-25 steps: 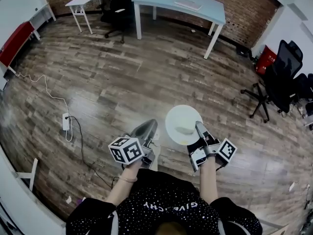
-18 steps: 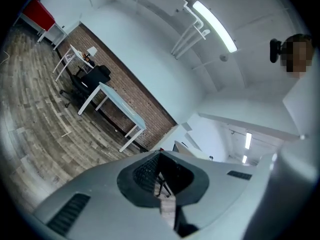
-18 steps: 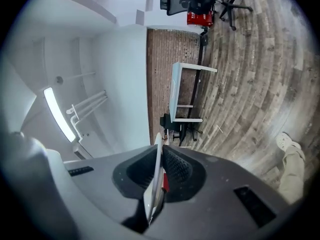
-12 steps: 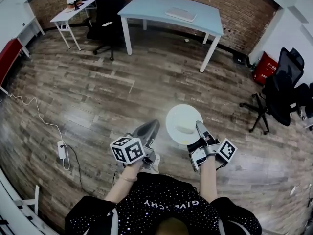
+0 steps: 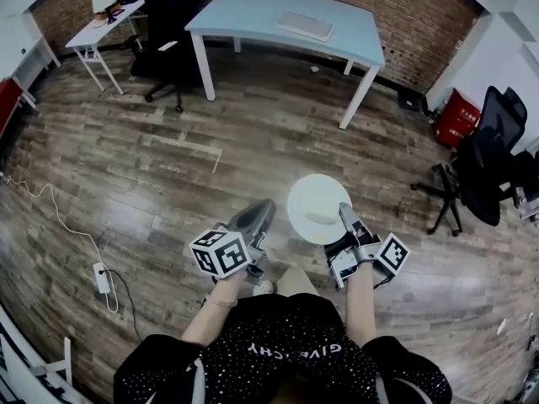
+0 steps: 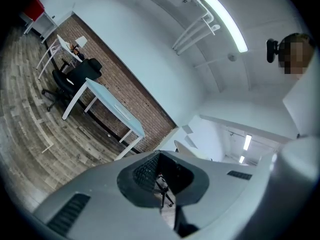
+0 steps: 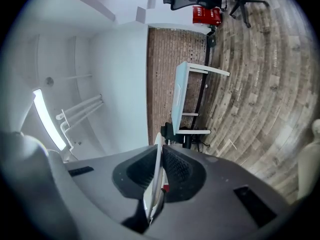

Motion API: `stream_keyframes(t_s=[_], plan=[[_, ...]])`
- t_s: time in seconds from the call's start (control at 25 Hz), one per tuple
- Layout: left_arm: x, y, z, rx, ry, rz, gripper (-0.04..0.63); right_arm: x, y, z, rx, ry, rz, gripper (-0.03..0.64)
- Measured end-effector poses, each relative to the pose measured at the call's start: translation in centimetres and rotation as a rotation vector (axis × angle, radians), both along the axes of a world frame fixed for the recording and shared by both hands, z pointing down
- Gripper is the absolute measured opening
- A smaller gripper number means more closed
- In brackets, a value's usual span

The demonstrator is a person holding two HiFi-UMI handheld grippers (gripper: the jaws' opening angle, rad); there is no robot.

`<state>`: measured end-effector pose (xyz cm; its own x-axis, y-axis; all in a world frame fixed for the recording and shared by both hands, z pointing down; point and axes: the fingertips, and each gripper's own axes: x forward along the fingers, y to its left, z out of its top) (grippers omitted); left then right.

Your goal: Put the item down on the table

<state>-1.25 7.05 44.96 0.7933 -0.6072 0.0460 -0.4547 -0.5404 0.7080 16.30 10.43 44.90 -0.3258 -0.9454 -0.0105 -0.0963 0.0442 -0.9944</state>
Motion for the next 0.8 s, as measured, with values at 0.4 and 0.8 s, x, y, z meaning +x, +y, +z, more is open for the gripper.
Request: stream_keyframes(t_s=[0.4,0.8], plan=[[1.7,-10.8,1.6,-0.036,-0.007,-0.047,0.009,2.3,-11.5,1.9,-0.037,-0.024,-0.026,0.028],[7.6,-28.7,0.3,-0.012,-0.005,-0.093,0.009,7.9,-30.5,0.5,-0.016,-0.005,-0.088,0.028]])
